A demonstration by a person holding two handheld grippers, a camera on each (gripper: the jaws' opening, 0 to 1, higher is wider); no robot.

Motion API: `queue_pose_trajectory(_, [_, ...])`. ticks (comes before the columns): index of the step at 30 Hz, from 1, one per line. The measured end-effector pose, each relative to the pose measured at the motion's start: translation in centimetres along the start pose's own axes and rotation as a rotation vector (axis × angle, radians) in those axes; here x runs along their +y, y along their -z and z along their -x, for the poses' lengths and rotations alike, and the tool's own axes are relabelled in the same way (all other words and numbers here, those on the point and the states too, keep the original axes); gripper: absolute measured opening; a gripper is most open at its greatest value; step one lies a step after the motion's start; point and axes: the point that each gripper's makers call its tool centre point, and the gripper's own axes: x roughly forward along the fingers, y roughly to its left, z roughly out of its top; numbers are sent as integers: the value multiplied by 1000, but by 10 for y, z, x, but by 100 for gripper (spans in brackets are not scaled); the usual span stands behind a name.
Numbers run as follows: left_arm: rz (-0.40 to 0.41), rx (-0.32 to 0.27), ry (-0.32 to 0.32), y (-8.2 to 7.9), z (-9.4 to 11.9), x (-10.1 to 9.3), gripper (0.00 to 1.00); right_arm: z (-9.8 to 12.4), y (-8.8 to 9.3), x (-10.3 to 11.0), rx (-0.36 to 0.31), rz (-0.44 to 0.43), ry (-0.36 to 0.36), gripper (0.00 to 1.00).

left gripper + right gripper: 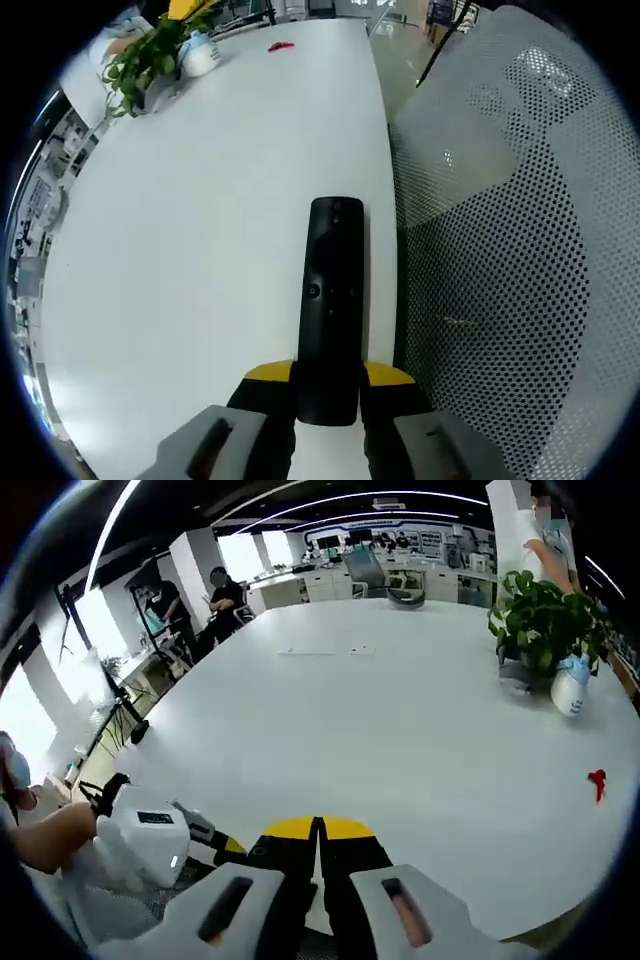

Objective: Press the specified remote control buttons in sequence, fully releasing each button before pressing the next.

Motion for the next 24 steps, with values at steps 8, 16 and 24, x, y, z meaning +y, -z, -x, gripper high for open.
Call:
queue_pose_trajectory(8, [22, -71, 2, -1, 1, 1, 24, -26, 46, -3, 157, -80, -2, 0])
queue_pose_trajectory(16, [22, -167, 17, 0, 2, 1, 24, -34, 76, 3, 320, -28, -22, 0])
queue_pose_trajectory(24, [6, -193, 31, -1, 2, 1, 24, -44, 107, 8, 476, 73, -20, 0])
